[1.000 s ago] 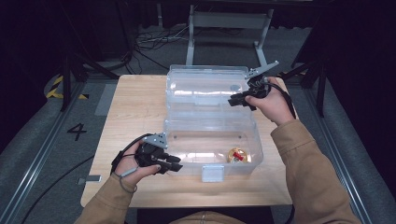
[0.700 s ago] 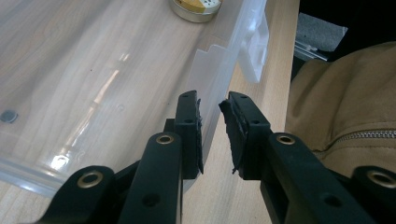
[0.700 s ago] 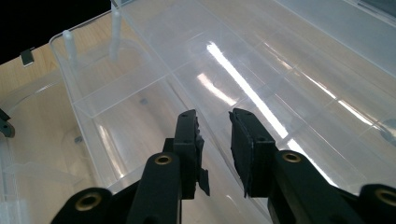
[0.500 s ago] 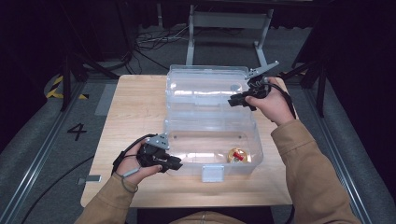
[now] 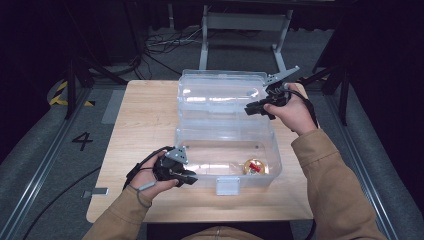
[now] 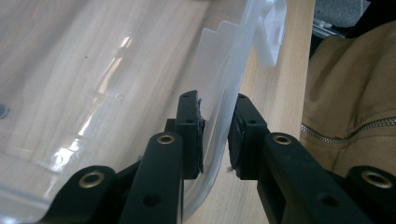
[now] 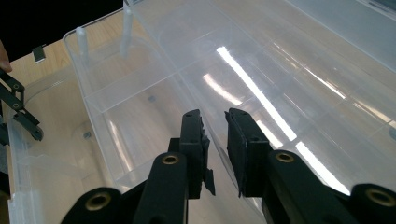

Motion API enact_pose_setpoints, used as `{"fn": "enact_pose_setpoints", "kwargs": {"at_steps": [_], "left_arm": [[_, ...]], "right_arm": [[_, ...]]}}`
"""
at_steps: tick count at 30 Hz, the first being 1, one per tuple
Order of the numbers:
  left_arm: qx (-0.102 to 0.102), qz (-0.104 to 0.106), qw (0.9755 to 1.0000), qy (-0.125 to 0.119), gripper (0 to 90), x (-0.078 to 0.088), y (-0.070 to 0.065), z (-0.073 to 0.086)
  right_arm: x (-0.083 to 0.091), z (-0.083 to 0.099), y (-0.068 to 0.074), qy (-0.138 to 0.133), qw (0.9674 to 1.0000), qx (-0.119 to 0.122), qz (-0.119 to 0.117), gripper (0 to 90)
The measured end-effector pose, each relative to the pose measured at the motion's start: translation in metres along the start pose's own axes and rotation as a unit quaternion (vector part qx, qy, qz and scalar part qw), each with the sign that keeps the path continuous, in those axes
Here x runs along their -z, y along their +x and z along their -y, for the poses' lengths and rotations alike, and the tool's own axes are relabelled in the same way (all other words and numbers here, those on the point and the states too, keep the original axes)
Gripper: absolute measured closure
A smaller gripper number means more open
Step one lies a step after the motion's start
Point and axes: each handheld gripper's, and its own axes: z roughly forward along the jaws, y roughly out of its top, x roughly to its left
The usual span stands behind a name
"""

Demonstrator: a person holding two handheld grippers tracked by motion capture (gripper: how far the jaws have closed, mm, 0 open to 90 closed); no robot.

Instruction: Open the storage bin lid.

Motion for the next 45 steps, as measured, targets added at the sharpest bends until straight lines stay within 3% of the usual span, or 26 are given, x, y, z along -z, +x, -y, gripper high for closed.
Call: {"fn": "enact_pose_setpoints", "kwargs": {"at_steps": [45], "left_arm": [[0.008, 0.012, 0.9998, -0.012, 76.5, -0.003, 0.003, 0.002]], "right_arm": [[0.019, 0.01, 0.028, 0.0, 0.9995, 0.028, -0.013, 79.6]]}}
